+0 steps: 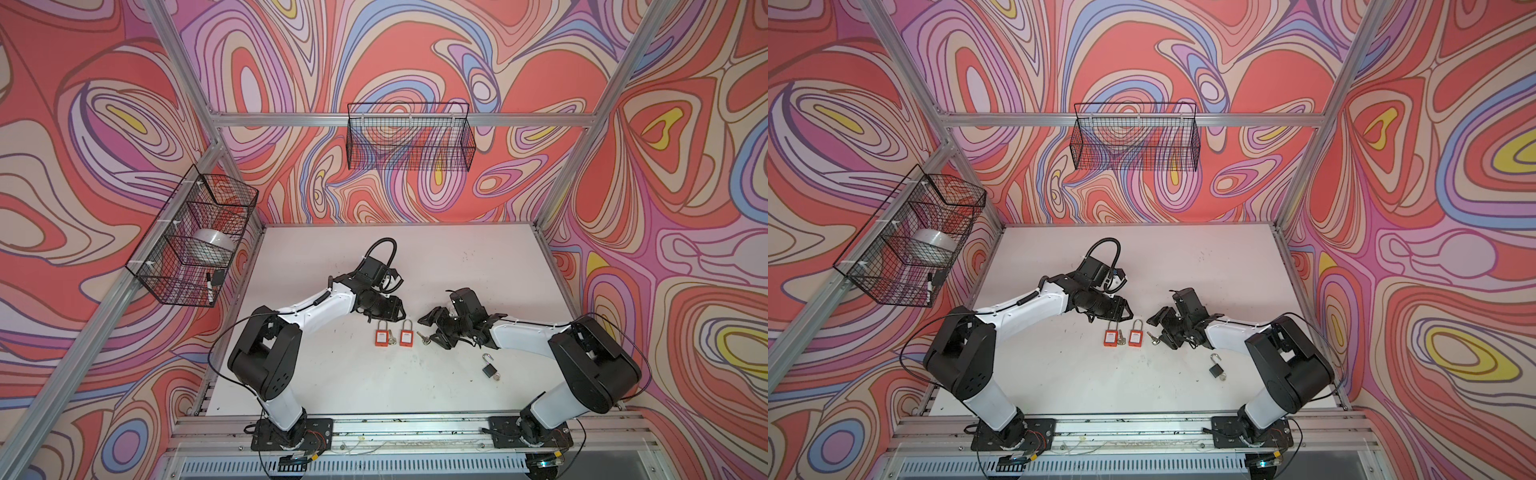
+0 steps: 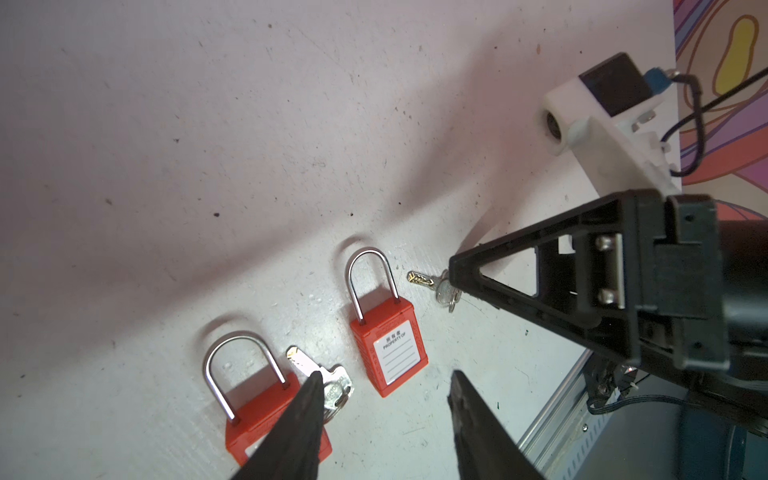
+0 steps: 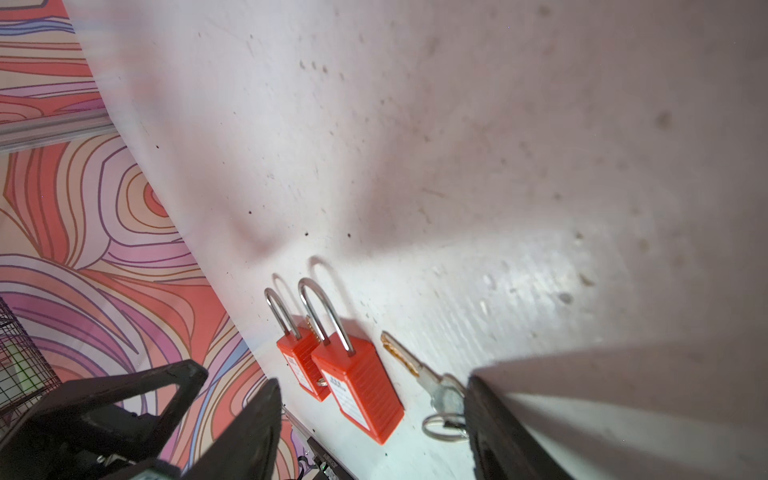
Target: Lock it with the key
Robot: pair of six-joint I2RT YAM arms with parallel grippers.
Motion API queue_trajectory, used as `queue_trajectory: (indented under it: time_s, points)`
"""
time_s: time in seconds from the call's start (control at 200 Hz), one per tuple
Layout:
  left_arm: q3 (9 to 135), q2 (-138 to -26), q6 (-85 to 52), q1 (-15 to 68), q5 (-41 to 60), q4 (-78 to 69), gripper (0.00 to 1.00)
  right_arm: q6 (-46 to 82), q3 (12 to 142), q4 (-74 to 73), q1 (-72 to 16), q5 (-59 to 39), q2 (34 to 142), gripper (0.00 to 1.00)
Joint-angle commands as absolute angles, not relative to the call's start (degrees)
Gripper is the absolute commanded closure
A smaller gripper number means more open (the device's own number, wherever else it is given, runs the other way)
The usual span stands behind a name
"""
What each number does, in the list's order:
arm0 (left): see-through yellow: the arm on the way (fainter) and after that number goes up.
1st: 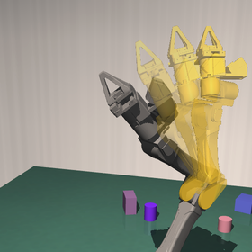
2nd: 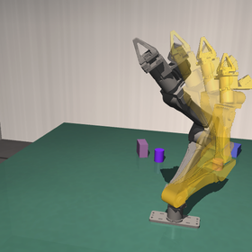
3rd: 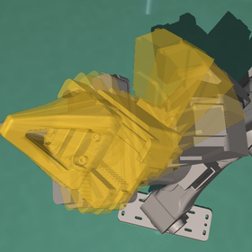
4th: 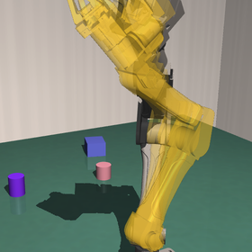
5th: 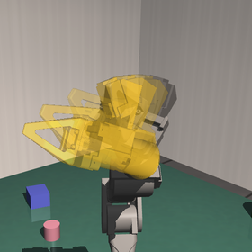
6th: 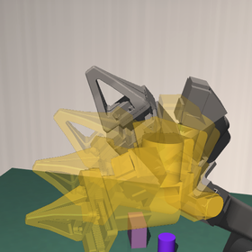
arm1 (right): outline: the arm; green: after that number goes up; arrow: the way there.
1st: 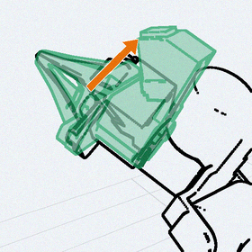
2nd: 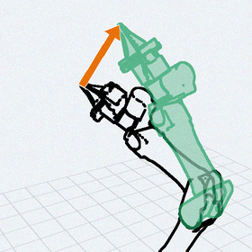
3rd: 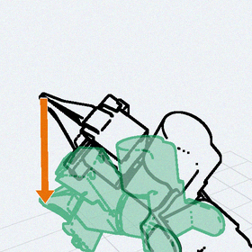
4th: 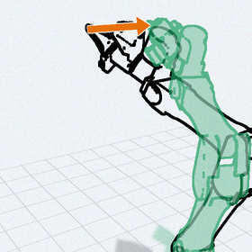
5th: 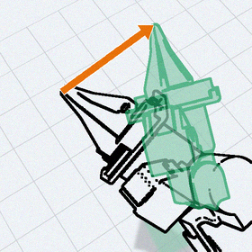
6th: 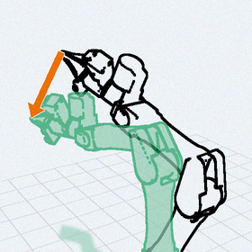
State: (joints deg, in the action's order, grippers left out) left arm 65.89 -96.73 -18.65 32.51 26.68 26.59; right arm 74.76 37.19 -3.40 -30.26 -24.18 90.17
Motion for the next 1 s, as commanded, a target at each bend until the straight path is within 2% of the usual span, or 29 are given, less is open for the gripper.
queue_trajectory:
  time_s: [0.0, 0.33, 0.681, 0.996]
  points:
    - [65.36, -95.03, -17.67, 31.9, 25.8, 28.42, 0.49, 75.55, 38.12, 0.0, -30.76, -25.53, 90.9, 0.28]
    - [64.11, -93.87, -17.84, 31.82, 25.49, 28.13, 0.49, 77.54, 36.98, -3.59, -31.79, -29.91, 92.17, 0.28]
    - [64.21, -93.65, -17.64, 31.71, 25.36, 28.47, 0.49, 78.59, 37.72, -6.45, -33.4, -30.12, 92.92, 0.28]
    - [65.13, -94.34, -17.85, 31.73, 26.75, 27.49, 0.49, 65.59, 44.71, 27.38, -31.52, -12.71, 76.84, 0.27]
